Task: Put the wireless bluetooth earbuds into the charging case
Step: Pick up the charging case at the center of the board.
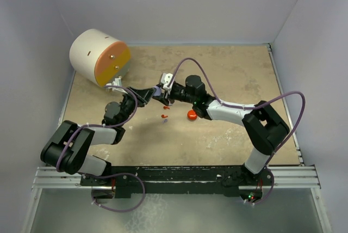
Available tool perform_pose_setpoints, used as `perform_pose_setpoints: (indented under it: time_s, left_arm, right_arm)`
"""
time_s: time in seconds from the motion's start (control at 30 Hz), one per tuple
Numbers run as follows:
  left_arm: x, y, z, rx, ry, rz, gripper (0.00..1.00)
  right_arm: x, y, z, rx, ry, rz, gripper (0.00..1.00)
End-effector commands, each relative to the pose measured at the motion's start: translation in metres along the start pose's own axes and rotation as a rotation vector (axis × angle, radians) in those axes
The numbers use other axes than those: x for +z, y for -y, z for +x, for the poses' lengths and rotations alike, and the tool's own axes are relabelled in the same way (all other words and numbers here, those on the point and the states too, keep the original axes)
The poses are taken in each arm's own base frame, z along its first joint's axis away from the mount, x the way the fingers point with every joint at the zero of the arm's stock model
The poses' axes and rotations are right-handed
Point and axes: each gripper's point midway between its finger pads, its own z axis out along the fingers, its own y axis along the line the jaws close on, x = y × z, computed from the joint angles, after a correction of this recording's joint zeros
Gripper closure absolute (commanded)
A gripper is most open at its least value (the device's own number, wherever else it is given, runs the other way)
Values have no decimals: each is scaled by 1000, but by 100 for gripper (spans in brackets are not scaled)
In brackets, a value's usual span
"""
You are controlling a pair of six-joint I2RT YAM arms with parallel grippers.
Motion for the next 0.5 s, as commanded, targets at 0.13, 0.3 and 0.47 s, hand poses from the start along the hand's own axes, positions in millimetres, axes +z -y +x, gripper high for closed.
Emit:
perform_pose_setpoints:
  time_s: [0.13,0.3,0.47]
  left_arm:
    - [11,13,-13,-23,37,10,100]
    - [20,5,-17,-39,42,-45,100]
    - [27,-5,-20,-74,54,-113,100]
  right_arm:
    - [-17,22,-45,57,106,122,22]
    - [-48,26,-54,114,150,212,5]
    - [-73,55,-60,272,194,406,0]
